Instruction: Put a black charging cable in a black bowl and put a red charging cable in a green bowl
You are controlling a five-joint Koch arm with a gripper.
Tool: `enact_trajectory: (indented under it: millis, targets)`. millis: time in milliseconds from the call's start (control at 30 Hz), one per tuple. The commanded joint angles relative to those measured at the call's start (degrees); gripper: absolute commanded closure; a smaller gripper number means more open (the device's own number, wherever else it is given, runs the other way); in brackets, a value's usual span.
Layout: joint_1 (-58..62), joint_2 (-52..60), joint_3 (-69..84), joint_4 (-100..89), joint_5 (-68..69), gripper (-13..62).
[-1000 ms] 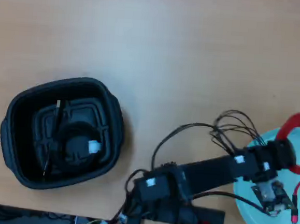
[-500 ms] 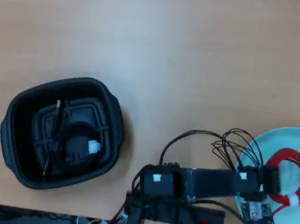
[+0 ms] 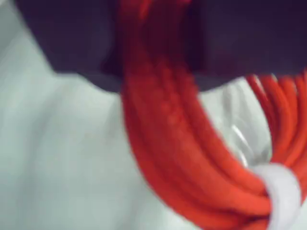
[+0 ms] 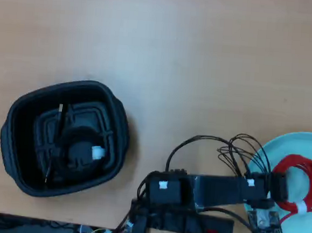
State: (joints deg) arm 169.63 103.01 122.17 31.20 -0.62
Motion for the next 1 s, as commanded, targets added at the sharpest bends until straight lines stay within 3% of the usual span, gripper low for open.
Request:
enact_trajectory:
  millis: [0,167,300,500,800,967]
  targets:
    - [0.0,0.88,-11.16,1.93,-0.97,46.1]
    - [-0.26,0.62,-16.44,9.76,-0.44,31.2]
    - [-0.35,0.62,-16.7,9.76,1.05,24.2]
    - [0.44,1.14,-17.67,12.92,1.23,24.0]
    - [-1.41,1.49,-31.11,34.45,1.14,23.6]
    - [-15.73,7.12,-32.96,39.11,1.32,23.8]
